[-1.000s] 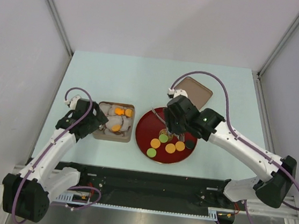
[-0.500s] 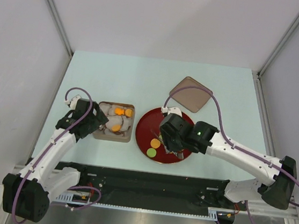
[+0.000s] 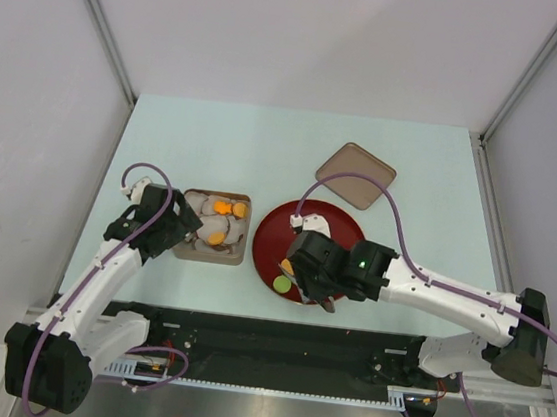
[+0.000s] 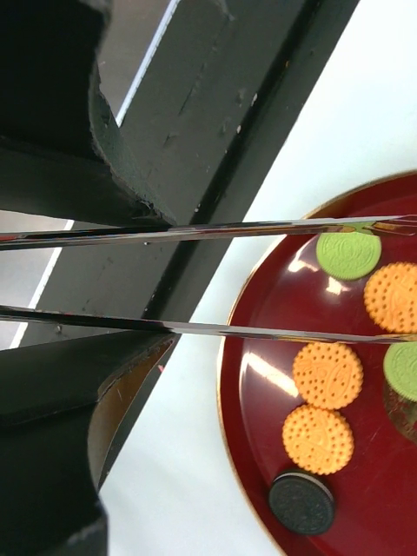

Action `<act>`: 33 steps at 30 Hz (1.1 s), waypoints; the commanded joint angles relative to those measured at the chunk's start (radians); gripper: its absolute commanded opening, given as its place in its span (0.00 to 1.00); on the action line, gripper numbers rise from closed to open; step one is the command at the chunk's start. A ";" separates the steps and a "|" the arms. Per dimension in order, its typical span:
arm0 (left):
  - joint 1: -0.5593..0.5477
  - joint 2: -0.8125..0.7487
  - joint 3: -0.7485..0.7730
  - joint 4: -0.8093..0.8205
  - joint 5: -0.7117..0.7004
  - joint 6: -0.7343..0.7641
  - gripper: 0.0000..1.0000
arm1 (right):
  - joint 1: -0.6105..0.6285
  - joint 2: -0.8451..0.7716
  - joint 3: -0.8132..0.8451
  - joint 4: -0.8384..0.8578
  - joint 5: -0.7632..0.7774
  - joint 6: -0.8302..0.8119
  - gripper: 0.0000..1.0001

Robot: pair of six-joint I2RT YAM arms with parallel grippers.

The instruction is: Pack the cookies

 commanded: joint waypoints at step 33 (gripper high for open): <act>0.003 0.012 -0.019 0.040 0.018 0.005 1.00 | 0.011 0.058 -0.014 0.016 -0.039 0.025 0.50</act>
